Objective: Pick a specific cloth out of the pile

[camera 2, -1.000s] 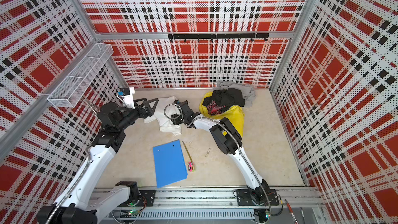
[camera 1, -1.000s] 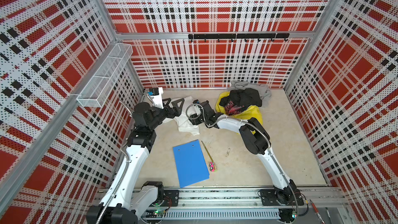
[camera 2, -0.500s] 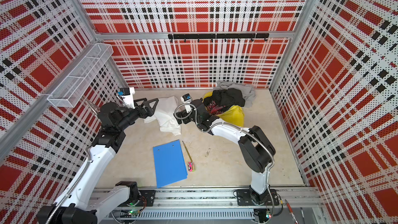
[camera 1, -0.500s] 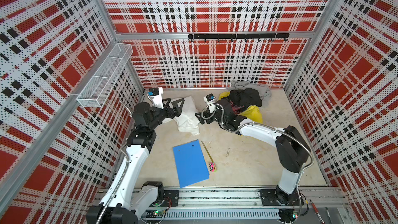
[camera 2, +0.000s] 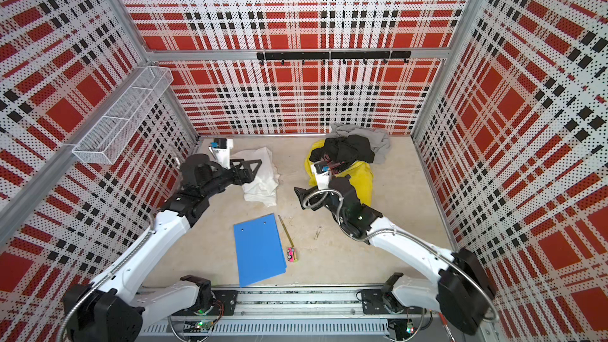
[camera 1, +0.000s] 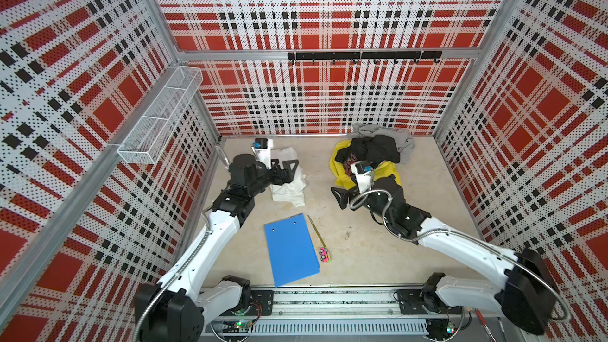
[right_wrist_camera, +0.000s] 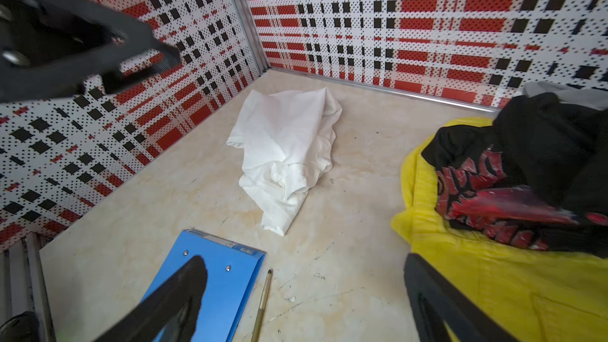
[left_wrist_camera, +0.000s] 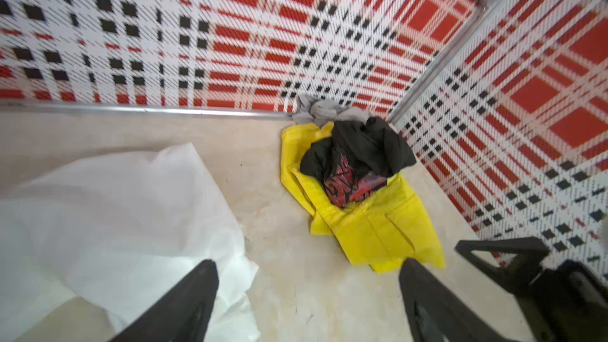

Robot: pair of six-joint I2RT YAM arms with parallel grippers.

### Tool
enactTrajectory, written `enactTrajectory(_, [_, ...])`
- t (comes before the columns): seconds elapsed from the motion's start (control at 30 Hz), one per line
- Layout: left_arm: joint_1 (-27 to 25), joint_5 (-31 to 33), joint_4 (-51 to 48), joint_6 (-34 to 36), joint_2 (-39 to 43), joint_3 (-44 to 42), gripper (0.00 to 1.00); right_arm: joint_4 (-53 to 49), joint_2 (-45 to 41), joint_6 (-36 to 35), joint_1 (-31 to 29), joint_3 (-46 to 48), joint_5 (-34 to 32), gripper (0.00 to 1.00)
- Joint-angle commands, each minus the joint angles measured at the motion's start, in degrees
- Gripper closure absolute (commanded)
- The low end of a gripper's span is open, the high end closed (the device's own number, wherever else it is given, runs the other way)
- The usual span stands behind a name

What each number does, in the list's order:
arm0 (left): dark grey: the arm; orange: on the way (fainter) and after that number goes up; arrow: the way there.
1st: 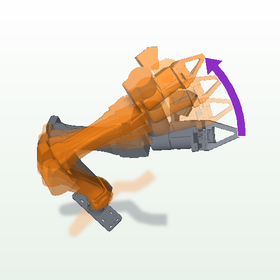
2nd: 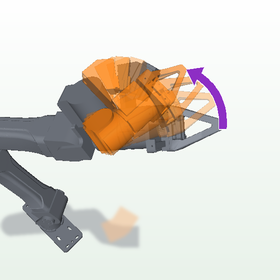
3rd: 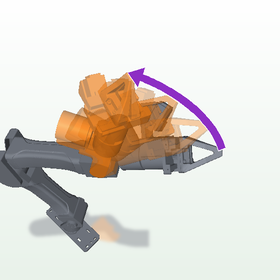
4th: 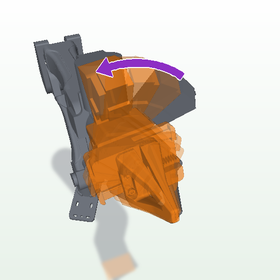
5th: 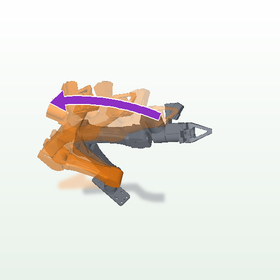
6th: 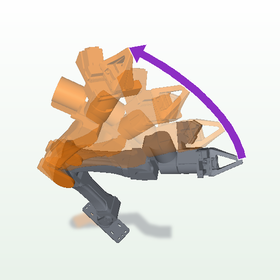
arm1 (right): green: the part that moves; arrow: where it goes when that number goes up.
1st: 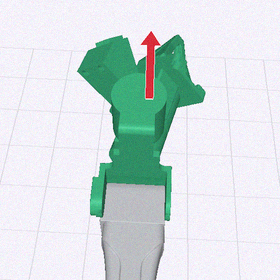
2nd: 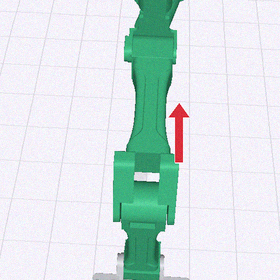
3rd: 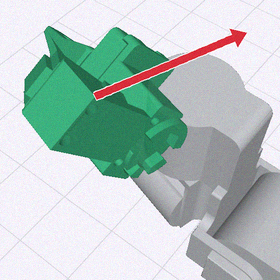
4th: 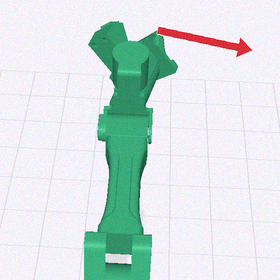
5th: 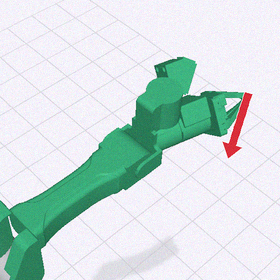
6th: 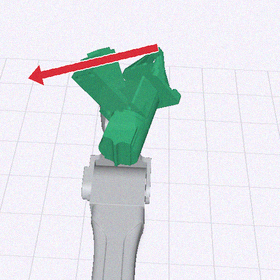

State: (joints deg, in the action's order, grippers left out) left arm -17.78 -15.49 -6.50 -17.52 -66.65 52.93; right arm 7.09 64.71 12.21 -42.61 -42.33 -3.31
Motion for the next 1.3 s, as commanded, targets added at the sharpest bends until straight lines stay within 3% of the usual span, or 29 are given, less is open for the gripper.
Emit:
enactTrajectory(0.0, [-4.52, 10.19, -4.83, -1.17, -3.45, 0.41, 0.16, -1.6, -7.22, 1.74, 0.29, 3.82, -3.91, 0.0])
enactTrajectory(0.33, [-8.06, 19.17, -3.44, -5.77, -24.05, 1.65, 0.25, -8.74, -21.14, 2.56, 0.33, 11.0, -9.5, 0.0])
enactTrajectory(0.5, [-7.32, 21.37, -3.15, -7.05, -33.34, 5.73, 0.3, -10.07, -23.45, 3.17, 0.33, 12.29, -10.12, 0.0])
enactTrajectory(0.7, [-3.92, 21.24, 1.19, -9.48, -39.07, 6.92, 0.28, -10.52, -25.16, 4.22, 0.33, 14.37, -10.14, 0.0])
enactTrajectory(1.0, [-2.2, 18.58, 6.63, -10.79, -35.61, 6.18, 0.23, -11.91, -25.29, 5.74, 0.34, 15.52, -14.57, 0.0])
enactTrajectory(1.2, [-4.95, 18.39, 8.1, -8.06, -20.1, -0.15, 0.0, -12.71, -26.39, 6.22, 0.33, 15.03, -15.66, 0.0])
enactTrajectory(1.27, [-5.45, 18.95, 8.63, -6.69, -14.44, -3.27, 0.01, -12.86, -26.4, 6.19, 0.38, 15.1, -18.14, 0.0])
